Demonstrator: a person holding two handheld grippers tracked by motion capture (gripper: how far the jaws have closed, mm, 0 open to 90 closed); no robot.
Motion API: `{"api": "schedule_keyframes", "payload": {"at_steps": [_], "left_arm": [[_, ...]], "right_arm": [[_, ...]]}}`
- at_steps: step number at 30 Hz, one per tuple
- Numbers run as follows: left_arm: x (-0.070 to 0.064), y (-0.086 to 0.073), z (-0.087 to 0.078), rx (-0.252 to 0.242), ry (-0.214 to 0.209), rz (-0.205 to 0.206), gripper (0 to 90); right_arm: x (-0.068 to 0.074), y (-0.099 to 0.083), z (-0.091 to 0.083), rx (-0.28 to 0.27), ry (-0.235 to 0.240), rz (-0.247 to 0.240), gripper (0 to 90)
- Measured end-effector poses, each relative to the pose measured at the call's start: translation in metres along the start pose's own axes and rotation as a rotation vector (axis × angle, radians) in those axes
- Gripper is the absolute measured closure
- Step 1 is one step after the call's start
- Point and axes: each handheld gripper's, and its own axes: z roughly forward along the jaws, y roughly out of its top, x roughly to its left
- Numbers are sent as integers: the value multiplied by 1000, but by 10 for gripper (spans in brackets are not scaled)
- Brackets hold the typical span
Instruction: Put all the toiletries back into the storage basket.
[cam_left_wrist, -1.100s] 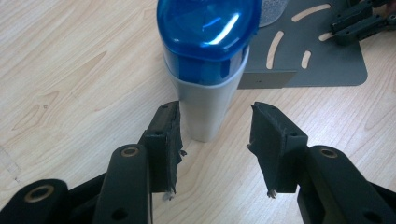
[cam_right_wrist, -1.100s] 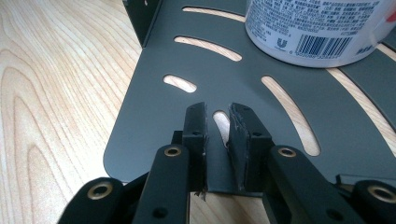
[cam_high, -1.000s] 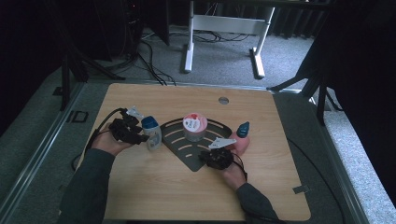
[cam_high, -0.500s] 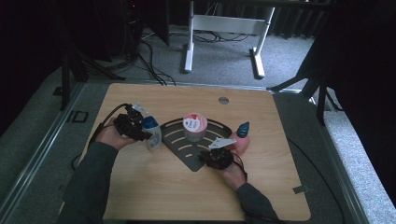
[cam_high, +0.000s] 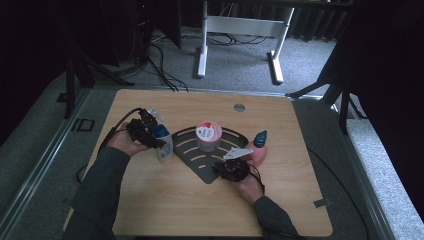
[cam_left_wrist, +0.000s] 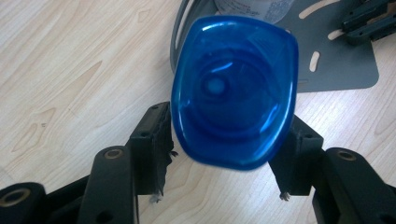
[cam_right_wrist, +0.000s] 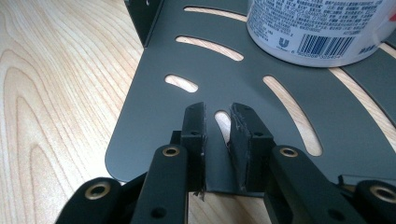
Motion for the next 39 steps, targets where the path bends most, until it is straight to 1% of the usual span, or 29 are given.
{"api": "schedule_keyframes", "payload": {"at_steps": [3, 8, 14, 20, 21, 28, 30, 32, 39], "left_arm": [[0, 2, 2, 10, 1, 3, 429], [0, 6, 6, 25, -3, 10, 427], [0, 10, 9, 37, 0, 15, 427], [-1, 14, 13, 56, 6, 28, 427], [0, 15, 13, 59, 2, 29, 428], [1, 16, 19, 82, -2, 32, 438], [0, 16, 21, 83, -6, 30, 456], [1, 16, 21, 94, -9, 32, 459], [2, 16, 23, 107, -18, 33, 468]], "right_arm": [[0, 0, 0, 0, 1, -1, 755], [0, 0, 0, 1, 3, 0, 753], [0, 0, 0, 1, 5, 0, 751], [0, 0, 0, 1, 4, -1, 749], [0, 0, 0, 1, 4, -1, 748], [0, 0, 0, 2, 6, 1, 745], [0, 0, 0, 3, 6, 2, 745], [0, 0, 0, 3, 6, 2, 745], [0, 0, 0, 3, 7, 1, 744]]}}
